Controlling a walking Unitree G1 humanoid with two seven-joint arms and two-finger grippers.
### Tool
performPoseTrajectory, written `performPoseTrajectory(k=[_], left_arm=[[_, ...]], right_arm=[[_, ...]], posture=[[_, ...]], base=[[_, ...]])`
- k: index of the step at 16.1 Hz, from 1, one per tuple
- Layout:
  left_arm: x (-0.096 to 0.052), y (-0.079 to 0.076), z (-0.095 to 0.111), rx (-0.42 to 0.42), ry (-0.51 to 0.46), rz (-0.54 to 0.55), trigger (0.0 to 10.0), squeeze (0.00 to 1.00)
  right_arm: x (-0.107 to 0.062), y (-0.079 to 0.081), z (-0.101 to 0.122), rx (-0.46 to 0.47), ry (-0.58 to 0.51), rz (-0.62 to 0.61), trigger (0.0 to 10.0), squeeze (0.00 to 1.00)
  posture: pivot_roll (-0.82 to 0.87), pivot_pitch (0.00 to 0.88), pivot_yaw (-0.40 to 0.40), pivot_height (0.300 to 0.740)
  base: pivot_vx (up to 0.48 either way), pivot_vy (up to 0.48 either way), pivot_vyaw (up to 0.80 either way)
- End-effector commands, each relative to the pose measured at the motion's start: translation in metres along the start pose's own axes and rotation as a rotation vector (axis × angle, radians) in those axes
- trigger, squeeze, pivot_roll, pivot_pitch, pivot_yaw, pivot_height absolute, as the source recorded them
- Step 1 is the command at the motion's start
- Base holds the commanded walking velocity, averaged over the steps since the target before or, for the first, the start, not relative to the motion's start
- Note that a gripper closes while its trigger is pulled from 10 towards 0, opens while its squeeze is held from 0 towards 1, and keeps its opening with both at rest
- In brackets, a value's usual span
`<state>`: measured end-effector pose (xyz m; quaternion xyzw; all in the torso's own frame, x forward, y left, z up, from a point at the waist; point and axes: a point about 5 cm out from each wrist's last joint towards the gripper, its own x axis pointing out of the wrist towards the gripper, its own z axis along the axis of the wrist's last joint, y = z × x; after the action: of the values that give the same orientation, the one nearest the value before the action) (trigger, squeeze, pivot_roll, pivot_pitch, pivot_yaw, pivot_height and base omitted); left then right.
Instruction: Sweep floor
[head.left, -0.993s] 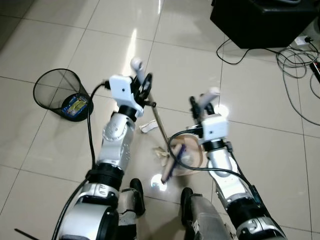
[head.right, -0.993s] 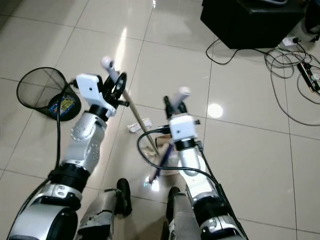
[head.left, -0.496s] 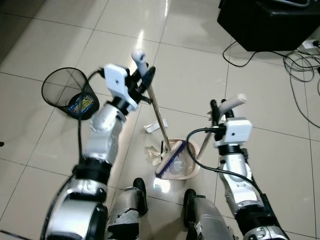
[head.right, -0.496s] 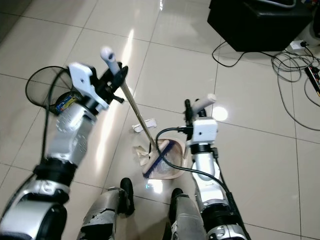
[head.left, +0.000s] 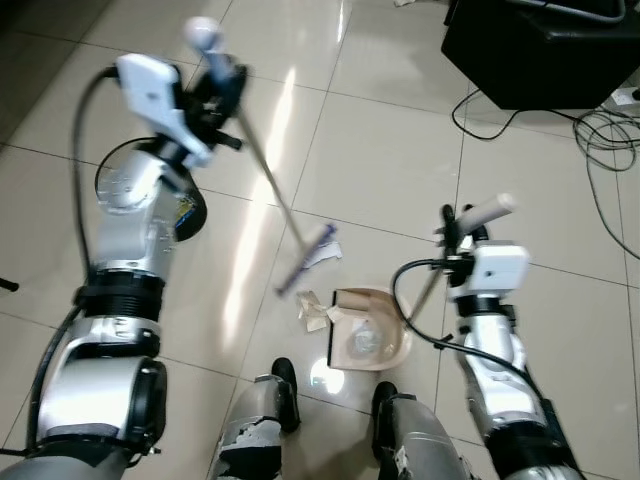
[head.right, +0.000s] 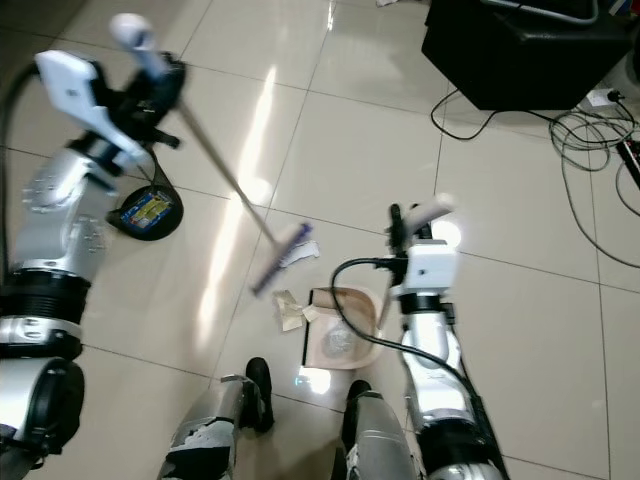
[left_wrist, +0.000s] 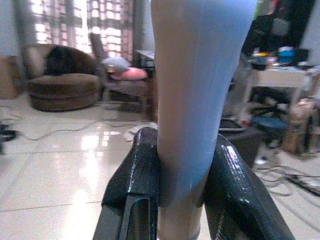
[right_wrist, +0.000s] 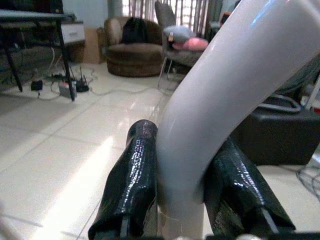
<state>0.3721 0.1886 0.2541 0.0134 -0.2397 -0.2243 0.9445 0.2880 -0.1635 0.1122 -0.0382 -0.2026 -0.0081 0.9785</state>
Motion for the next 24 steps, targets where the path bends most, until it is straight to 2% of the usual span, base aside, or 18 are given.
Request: performPoseTrajectory(k=[1, 2, 4, 5, 7, 8, 9, 10, 11, 14, 16, 17, 18, 21, 24], left_arm=[[-0.005, 0.006, -0.003, 0.044, 0.023, 0.034, 10.0, 0.00], [-0.008, 0.007, -0.005, 0.058, 0.033, 0.049, 10.0, 0.00], [-0.023, 0.013, -0.016, 0.086, 0.079, 0.105, 10.0, 0.00], [-0.036, 0.015, -0.027, 0.124, 0.122, 0.144, 10.0, 0.00], [-0.051, 0.016, -0.038, 0.147, 0.177, 0.184, 10.0, 0.00], [-0.065, 0.017, -0.046, 0.171, 0.219, 0.200, 10.0, 0.00], [-0.072, 0.018, -0.049, 0.171, 0.234, 0.214, 10.0, 0.00], [-0.094, 0.022, -0.056, 0.175, 0.276, 0.255, 10.0, 0.00], [-0.108, 0.020, -0.060, 0.179, 0.297, 0.261, 10.0, 0.00], [-0.132, 0.016, -0.070, 0.159, 0.366, 0.287, 10.0, 0.00], [-0.143, 0.012, -0.075, 0.148, 0.407, 0.311, 10.0, 0.00], [-0.152, 0.000, -0.079, 0.151, 0.433, 0.310, 10.0, 0.00], [-0.156, -0.012, -0.079, 0.143, 0.434, 0.311, 10.0, 0.00], [-0.158, -0.030, -0.079, 0.104, 0.421, 0.316, 10.0, 0.00], [-0.153, -0.042, -0.080, 0.085, 0.408, 0.319, 10.0, 0.00]], right_arm=[[0.003, -0.005, 0.015, 0.011, -0.064, -0.005, 10.0, 0.00], [0.003, -0.006, 0.019, 0.011, -0.077, -0.005, 10.0, 0.00], [0.002, -0.013, 0.036, 0.020, -0.126, -0.022, 10.0, 0.00], [0.000, -0.019, 0.049, 0.038, -0.152, -0.040, 10.0, 0.00], [-0.002, -0.024, 0.063, 0.061, -0.178, -0.050, 10.0, 0.00], [-0.001, -0.029, 0.075, 0.087, -0.207, -0.092, 10.0, 0.00], [0.001, -0.032, 0.080, 0.109, -0.223, -0.127, 10.0, 0.00], [0.011, -0.039, 0.099, 0.150, -0.273, -0.183, 10.0, 0.00], [0.018, -0.043, 0.112, 0.174, -0.306, -0.201, 10.0, 0.00], [0.037, -0.054, 0.133, 0.273, -0.355, -0.271, 10.0, 0.00], [0.049, -0.057, 0.143, 0.309, -0.351, -0.266, 10.0, 0.00], [0.064, -0.055, 0.152, 0.337, -0.318, -0.219, 10.0, 0.00], [0.074, -0.054, 0.159, 0.374, -0.300, -0.194, 10.0, 0.00], [0.085, -0.052, 0.169, 0.437, -0.290, -0.194, 10.0, 0.00], [0.095, -0.044, 0.175, 0.449, -0.286, -0.153, 10.0, 0.00]], posture=[[0.05, 0.234, 0.053, 0.740], [0.04, 0.231, 0.054, 0.740], [0.04, 0.224, 0.055, 0.740], [0.03, 0.216, 0.054, 0.740], [0.03, 0.208, 0.053, 0.740], [0.02, 0.201, 0.051, 0.740], [0.02, 0.201, 0.051, 0.740], [0.01, 0.187, 0.061, 0.740], [0.00, 0.180, 0.065, 0.740], [-0.01, 0.166, 0.064, 0.740], [-0.01, 0.152, 0.059, 0.740], [-0.01, 0.135, 0.051, 0.740], [-0.01, 0.126, 0.049, 0.740], [-0.01, 0.111, 0.043, 0.740], [0.00, 0.091, 0.035, 0.740]], base=[[0.000, 0.000, 0.00], [0.000, 0.000, 0.00], [0.000, 0.000, 0.00], [0.000, 0.000, 0.00], [0.000, 0.000, 0.00], [0.000, 0.000, 0.00], [0.000, 0.000, 0.00], [0.000, 0.000, 0.00], [0.000, 0.000, 0.00], [0.000, 0.000, 0.00], [0.000, 0.000, 0.00], [0.000, 0.000, 0.00], [0.000, 0.000, 0.00], [0.000, 0.000, 0.00], [0.000, 0.000, 0.00]])
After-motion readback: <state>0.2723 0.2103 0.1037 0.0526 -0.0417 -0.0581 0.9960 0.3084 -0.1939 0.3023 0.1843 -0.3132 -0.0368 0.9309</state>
